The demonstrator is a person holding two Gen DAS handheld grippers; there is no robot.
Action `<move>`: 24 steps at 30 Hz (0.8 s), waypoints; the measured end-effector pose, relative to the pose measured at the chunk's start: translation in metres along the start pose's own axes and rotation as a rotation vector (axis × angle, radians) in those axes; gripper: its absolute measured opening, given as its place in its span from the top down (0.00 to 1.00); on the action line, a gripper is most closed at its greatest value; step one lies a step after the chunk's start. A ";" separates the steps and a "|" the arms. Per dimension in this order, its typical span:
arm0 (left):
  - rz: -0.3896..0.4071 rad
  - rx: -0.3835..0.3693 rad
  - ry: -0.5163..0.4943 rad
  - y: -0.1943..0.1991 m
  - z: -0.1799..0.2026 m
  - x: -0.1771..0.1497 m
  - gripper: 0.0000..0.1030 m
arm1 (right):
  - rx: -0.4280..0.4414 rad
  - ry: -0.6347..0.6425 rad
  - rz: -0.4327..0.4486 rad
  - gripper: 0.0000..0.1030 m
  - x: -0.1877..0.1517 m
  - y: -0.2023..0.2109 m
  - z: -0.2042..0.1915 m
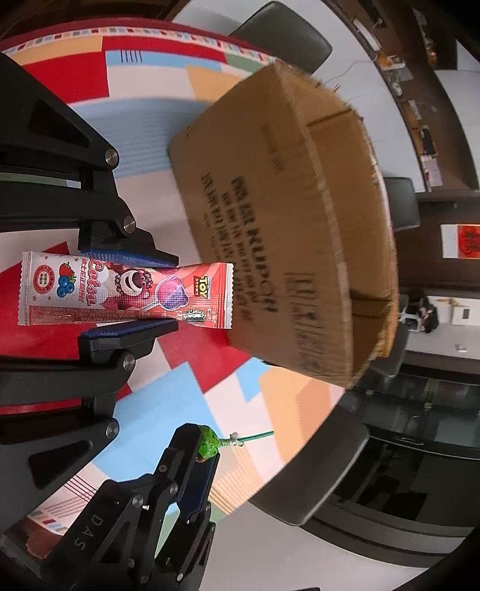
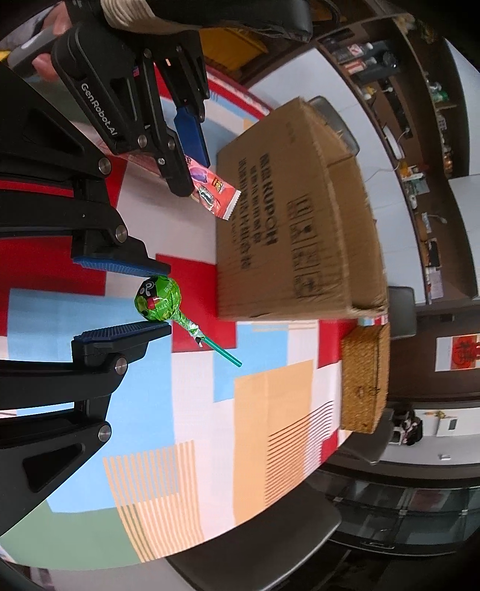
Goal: Organize snacks
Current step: 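Carry the Lotso pack and green lollipop into the box and release both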
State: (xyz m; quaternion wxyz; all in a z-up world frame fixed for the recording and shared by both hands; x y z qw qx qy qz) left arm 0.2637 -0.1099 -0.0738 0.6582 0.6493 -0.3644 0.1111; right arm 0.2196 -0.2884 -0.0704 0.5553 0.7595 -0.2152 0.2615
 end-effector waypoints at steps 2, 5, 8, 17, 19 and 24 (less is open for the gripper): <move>0.020 0.002 0.009 0.006 -0.005 0.006 0.74 | 0.007 0.008 0.016 0.75 0.005 0.004 -0.003; 0.066 0.014 0.029 0.020 -0.008 0.013 0.74 | 0.022 0.015 0.040 0.75 0.012 0.011 -0.007; 0.112 0.032 0.045 0.035 -0.016 0.021 0.74 | 0.035 0.025 0.070 0.75 0.021 0.019 -0.012; 0.238 0.081 0.068 0.071 -0.036 0.050 0.74 | 0.050 0.069 0.178 0.75 0.058 0.043 -0.030; 0.255 0.087 0.072 0.076 -0.039 0.058 0.73 | 0.055 0.077 0.199 0.75 0.065 0.047 -0.033; 0.284 0.088 0.095 0.081 -0.050 0.079 0.73 | 0.071 0.104 0.238 0.75 0.090 0.053 -0.043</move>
Point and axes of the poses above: each gripper's, at about its wrist camera, not at the fingertips, and y roughly against the way its jaws point, z to its right, x to its top, the point moved 3 cm from there along -y, roughly the way its jaws point, and after that the axes turned 12 degrees about x, right-handed, at the moved point
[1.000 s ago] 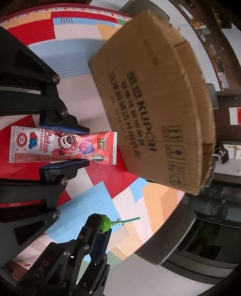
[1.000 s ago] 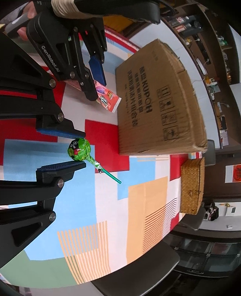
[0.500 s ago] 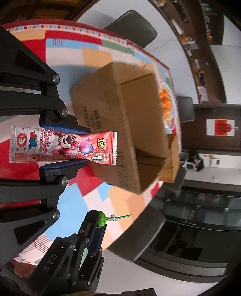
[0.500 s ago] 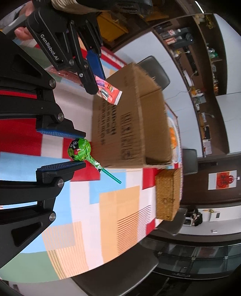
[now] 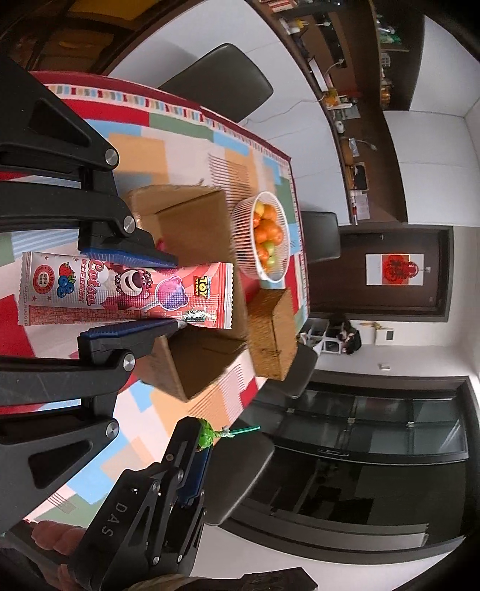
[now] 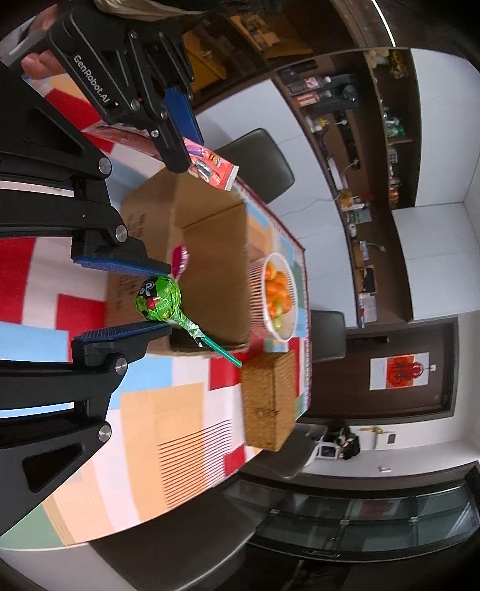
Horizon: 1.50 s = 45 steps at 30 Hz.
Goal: Organize snacks
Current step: 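Carry the Lotso pack and green lollipop into the box and release both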
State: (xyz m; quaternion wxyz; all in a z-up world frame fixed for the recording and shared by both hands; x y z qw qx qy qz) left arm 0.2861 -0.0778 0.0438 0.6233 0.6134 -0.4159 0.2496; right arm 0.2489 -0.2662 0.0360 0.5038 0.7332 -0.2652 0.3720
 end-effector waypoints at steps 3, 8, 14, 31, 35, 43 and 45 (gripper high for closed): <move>0.005 -0.002 0.016 -0.004 -0.005 0.012 0.74 | 0.007 0.024 0.015 0.75 0.016 -0.004 -0.004; -0.006 -0.008 0.037 -0.019 -0.014 0.034 0.74 | 0.016 0.051 0.011 0.75 0.041 -0.015 -0.008; -0.034 -0.026 0.069 -0.040 -0.022 0.051 0.74 | 0.041 0.050 -0.035 0.75 0.060 -0.037 -0.008; -0.174 0.108 0.002 -0.124 -0.024 0.049 0.69 | 0.020 -0.012 -0.204 0.75 0.071 -0.106 0.017; -0.177 0.110 0.017 -0.119 -0.028 0.044 0.65 | 0.019 -0.045 -0.245 0.74 0.067 -0.118 0.026; -0.099 0.168 -0.001 -0.071 -0.027 0.029 0.50 | 0.010 -0.057 -0.220 0.51 0.052 -0.098 0.024; -0.074 0.185 -0.004 -0.055 -0.026 0.024 0.46 | 0.004 -0.043 -0.189 0.45 0.048 -0.086 0.020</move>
Point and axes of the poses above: each gripper's, at about its wrist camera, not at the fingertips, and y roughly against the way its jaws point, z to its right, x to its top, the point moved 3 cm from there along -y, roughly the way its jaws point, and after that the axes turned 12 degrees about x, right-handed, at the moved point
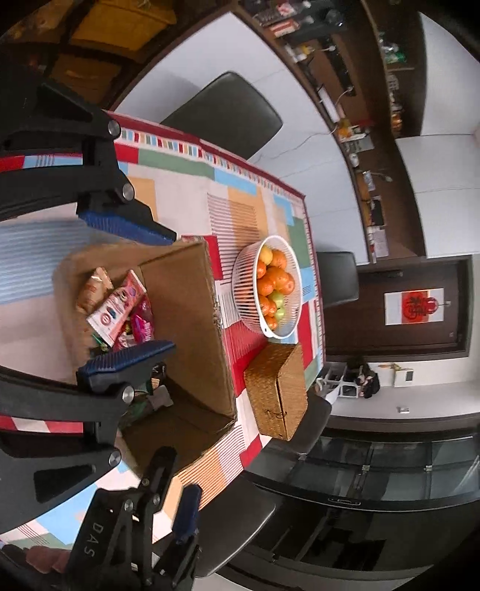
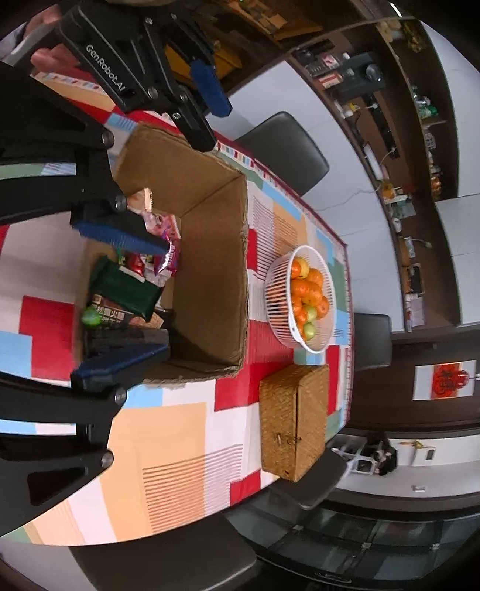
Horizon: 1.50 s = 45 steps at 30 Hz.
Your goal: Organize snacks
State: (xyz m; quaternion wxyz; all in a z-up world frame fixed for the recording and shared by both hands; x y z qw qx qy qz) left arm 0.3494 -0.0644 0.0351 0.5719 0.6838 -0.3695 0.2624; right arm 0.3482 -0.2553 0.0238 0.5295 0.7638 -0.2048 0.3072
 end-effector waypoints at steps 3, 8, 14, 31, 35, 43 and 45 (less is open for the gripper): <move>0.035 0.009 0.004 0.020 -0.003 -0.010 0.40 | -0.043 0.037 0.064 0.38 -0.014 0.023 -0.007; 0.083 0.012 0.014 0.054 -0.005 -0.031 0.29 | -0.091 0.067 0.171 0.23 -0.038 0.059 -0.017; 0.127 0.046 0.029 0.086 -0.007 -0.058 0.18 | -0.125 0.079 0.263 0.16 -0.068 0.094 -0.028; 0.187 0.095 0.055 0.136 -0.013 -0.095 0.00 | -0.173 0.083 0.317 0.12 -0.122 0.137 -0.041; 0.189 0.090 0.058 0.143 -0.014 -0.100 0.00 | -0.174 0.087 0.319 0.12 -0.126 0.140 -0.043; 0.198 0.090 0.064 0.148 -0.014 -0.103 0.00 | -0.180 0.087 0.323 0.12 -0.133 0.145 -0.043; 0.202 0.091 0.068 0.149 -0.015 -0.103 0.00 | -0.179 0.086 0.325 0.12 -0.134 0.147 -0.043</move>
Point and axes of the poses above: each gripper's, at about its wrist camera, not at the fingertips, and y roughly against the way its jaws point, z to its right, x to its top, the point moved 3 cm from there along -y, roughly the way its jaws point, and after that the axes turned 12 degrees about x, right-handed, at the moved point
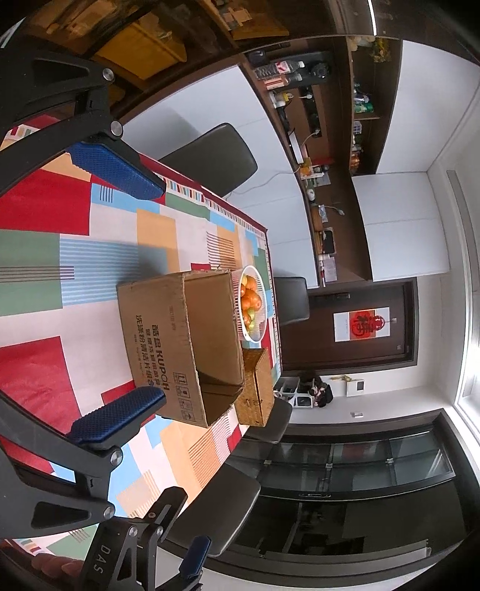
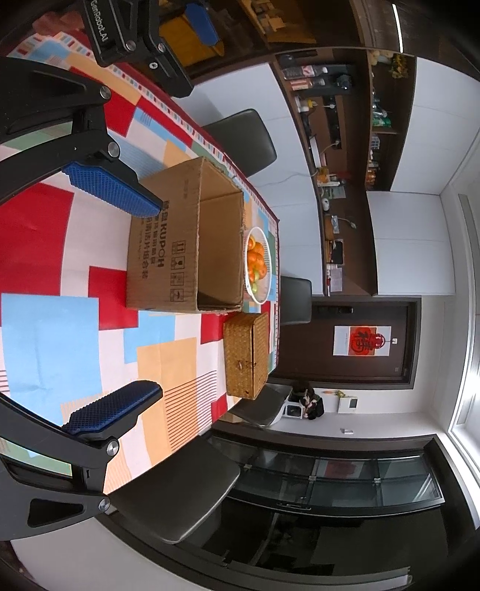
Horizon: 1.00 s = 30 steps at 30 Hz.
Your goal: Organize snacks
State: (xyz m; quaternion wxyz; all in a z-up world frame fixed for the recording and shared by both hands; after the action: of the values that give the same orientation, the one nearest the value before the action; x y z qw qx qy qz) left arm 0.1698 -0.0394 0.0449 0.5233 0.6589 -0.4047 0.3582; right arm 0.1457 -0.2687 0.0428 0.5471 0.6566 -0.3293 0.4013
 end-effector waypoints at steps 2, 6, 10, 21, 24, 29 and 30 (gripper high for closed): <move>0.008 0.003 0.008 0.001 -0.002 -0.001 0.00 | -0.002 0.001 0.003 0.12 0.000 0.001 0.000; 0.017 0.012 0.017 0.003 -0.002 -0.002 0.00 | -0.003 0.009 0.005 0.12 0.001 0.001 -0.001; 0.022 0.012 0.018 0.004 -0.002 -0.003 0.00 | 0.001 0.009 0.004 0.12 -0.001 -0.001 -0.001; 0.009 0.003 0.012 0.002 -0.001 -0.004 0.00 | 0.004 0.006 -0.002 0.12 -0.002 -0.001 0.000; 0.006 -0.001 0.012 0.002 -0.001 -0.005 0.00 | 0.003 0.009 -0.002 0.12 -0.002 -0.001 0.000; 0.005 -0.001 0.011 0.002 0.000 -0.005 0.00 | 0.006 0.006 -0.008 0.12 -0.003 -0.002 0.000; 0.005 -0.001 0.010 0.002 0.000 -0.005 0.00 | 0.006 0.005 -0.009 0.12 -0.003 -0.002 0.000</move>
State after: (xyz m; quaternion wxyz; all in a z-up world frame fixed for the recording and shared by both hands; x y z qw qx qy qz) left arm 0.1659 -0.0391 0.0414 0.5246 0.6557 -0.4040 0.3628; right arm 0.1454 -0.2683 0.0390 0.5478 0.6588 -0.3236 0.4016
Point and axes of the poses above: each gripper's, at about its wrist camera, not at the fingertips, and y roughly against the way its jaws point, z to its right, x to its top, the point moved 3 cm from there along -y, roughly the way its jaws point, and after that the axes turned 12 degrees about x, right-handed, at the moved point
